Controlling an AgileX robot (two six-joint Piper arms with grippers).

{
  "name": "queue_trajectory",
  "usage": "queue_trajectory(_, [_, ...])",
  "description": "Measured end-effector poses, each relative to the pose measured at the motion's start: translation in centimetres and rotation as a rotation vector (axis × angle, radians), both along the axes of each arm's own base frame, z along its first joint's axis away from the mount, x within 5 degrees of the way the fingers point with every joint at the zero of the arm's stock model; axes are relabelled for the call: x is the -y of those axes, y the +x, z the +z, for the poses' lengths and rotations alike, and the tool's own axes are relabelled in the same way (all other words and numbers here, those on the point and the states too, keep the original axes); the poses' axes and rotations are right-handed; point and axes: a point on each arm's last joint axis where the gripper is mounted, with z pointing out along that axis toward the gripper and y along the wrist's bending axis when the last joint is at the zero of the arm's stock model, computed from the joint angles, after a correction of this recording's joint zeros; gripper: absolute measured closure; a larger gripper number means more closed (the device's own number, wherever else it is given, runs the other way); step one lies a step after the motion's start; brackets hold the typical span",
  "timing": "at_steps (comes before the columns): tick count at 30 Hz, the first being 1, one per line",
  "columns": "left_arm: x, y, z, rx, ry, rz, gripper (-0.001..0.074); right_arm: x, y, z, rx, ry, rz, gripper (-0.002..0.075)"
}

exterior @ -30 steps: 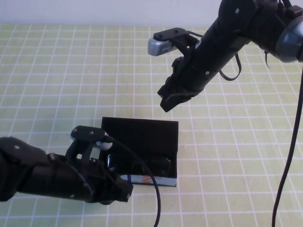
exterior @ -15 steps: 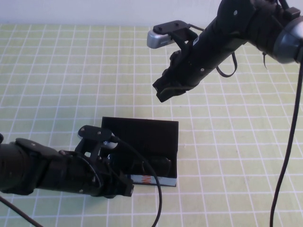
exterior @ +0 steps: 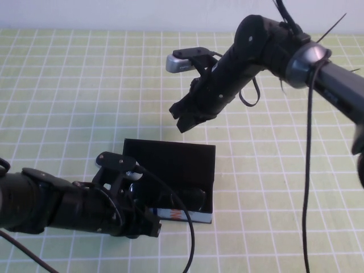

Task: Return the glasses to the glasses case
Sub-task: Close the glasses case

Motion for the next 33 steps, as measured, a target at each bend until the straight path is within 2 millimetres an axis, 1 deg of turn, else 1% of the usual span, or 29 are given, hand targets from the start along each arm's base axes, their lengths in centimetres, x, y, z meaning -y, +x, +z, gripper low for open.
queue_trajectory(5, [0.0, 0.0, 0.0, 0.004, 0.001, -0.004, 0.0737, -1.0, 1.6, -1.6, -0.064, -0.006, -0.002, 0.0737])
queue_trajectory(9, [0.0, 0.0, 0.0, 0.004, 0.001, -0.004, 0.0737, -1.4, 2.4, -2.3, -0.067, 0.005, -0.026, 0.0737])
queue_trajectory(17, [0.0, 0.0, 0.0, 0.004, 0.000, -0.003, 0.0737, -1.4, 2.5, -2.5, -0.088, -0.001, -0.049, 0.0737])
queue_trajectory(24, [0.0, 0.0, 0.0, 0.003, -0.001, -0.001, 0.0737, -1.1, 1.8, -3.9, -0.153, -0.023, -0.057, 0.0737])
queue_trajectory(28, [0.0, 0.0, 0.0, 0.003, -0.001, -0.001, 0.0737, -1.1, 1.3, -3.3, -0.170, -0.002, -0.056, 0.0737])
queue_trajectory(33, [0.0, 0.0, 0.0, 0.004, -0.001, -0.002, 0.0737, -1.3, 0.6, -1.0, -0.140, 0.030, -0.044, 0.0737])
